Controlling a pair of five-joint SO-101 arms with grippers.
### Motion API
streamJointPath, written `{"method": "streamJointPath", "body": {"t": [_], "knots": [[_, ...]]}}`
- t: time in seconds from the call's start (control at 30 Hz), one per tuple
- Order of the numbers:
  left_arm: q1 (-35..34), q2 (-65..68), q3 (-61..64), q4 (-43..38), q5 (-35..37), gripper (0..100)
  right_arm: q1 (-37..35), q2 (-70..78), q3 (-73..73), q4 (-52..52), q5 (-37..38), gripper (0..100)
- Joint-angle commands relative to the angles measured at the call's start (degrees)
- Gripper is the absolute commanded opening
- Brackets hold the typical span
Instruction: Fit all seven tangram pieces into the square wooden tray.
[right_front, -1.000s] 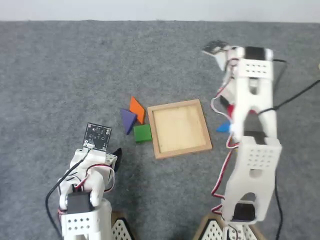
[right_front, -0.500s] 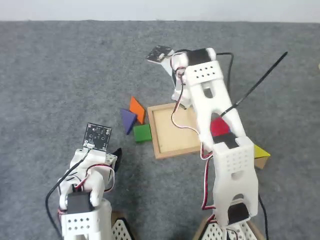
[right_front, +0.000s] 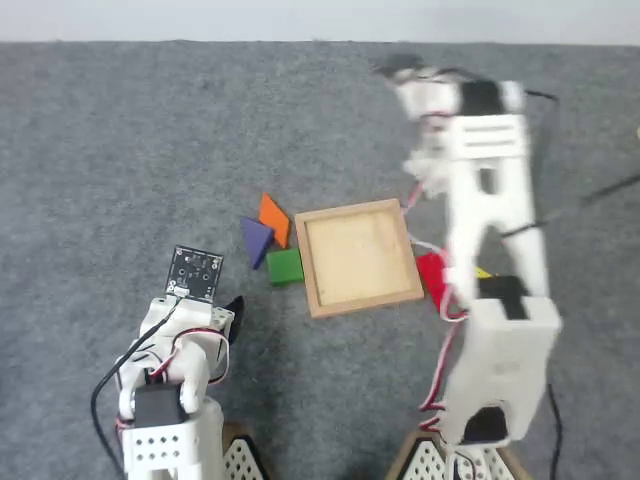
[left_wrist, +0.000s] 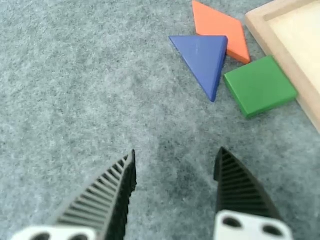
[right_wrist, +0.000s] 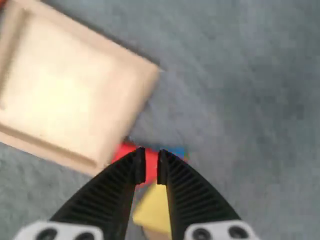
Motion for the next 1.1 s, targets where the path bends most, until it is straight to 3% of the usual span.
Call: {"method": "streamJointPath", "body": {"t": [0.0, 0.3, 0.47, 1.07], "knots": [[0.09, -1.23, -0.48, 0.09, -0.97, 25, 5.05, -6.29, 9.76, -2.42, 2.64, 4.3], [0.09, -1.23, -0.48, 0.26, -0.97, 25, 11.03, -17.63, 46.77, -21.32, 8.7, 4.3], [0.09, -1.23, -0.48, 0.35, -0.97, 25, 6.99, -19.38, 60.48, -30.02, 8.26, 4.3], [0.09, -1.23, -0.48, 0.35, -0.97, 25, -0.92, -15.25, 58.29, -44.53, -7.3, 4.3]]}}
